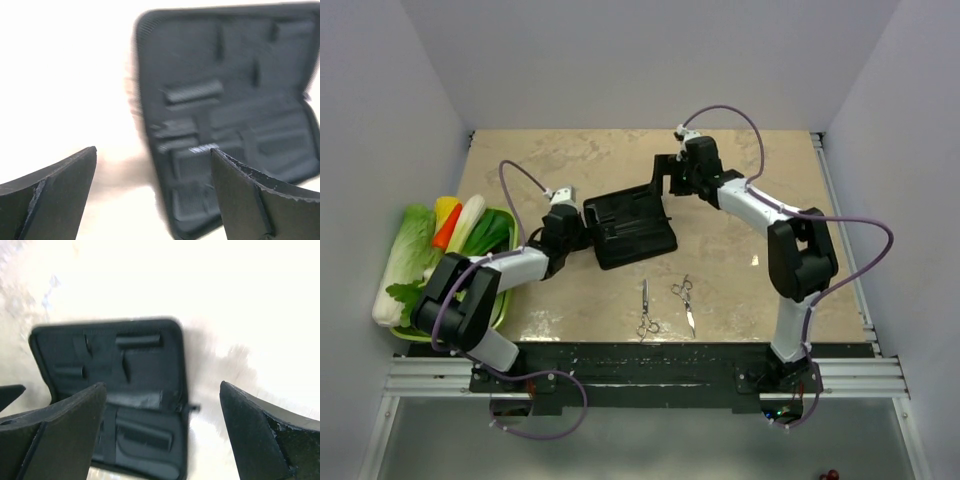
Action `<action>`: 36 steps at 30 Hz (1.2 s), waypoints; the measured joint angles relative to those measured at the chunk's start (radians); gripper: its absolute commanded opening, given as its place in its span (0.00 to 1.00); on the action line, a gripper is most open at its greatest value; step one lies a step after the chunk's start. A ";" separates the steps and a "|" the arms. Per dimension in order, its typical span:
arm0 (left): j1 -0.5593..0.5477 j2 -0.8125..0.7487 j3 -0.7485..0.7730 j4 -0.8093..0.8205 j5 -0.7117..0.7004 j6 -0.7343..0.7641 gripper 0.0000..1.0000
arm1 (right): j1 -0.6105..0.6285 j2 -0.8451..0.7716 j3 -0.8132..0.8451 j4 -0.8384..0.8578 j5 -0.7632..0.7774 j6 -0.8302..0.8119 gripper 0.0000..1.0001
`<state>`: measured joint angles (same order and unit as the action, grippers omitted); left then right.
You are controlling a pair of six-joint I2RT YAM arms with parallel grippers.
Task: Sort the hair-cutting tools
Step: Adjust the hairdressing tool bag at the center of the board.
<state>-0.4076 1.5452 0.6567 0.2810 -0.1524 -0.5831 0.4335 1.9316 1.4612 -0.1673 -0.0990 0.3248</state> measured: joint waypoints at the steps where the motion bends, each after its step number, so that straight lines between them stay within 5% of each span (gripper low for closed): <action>1: 0.008 0.000 0.002 -0.006 -0.011 0.000 1.00 | -0.017 0.005 0.001 0.027 -0.014 -0.005 0.98; 10: 0.042 0.127 0.071 0.107 -0.040 0.024 0.99 | -0.116 0.208 0.065 0.195 -0.258 -0.032 0.96; 23: 0.110 0.291 0.105 0.396 0.227 0.025 0.98 | -0.119 0.308 0.016 0.444 -0.571 0.075 0.87; 31: 0.113 0.382 0.095 0.576 0.412 -0.010 0.96 | -0.121 0.285 -0.132 0.576 -0.605 0.111 0.66; 36: 0.113 0.381 0.045 0.631 0.455 -0.026 0.96 | -0.112 0.219 -0.239 0.592 -0.569 0.114 0.64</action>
<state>-0.2947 1.9259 0.7017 0.9119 0.3027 -0.6094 0.3218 2.1502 1.2224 0.4248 -0.6682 0.4385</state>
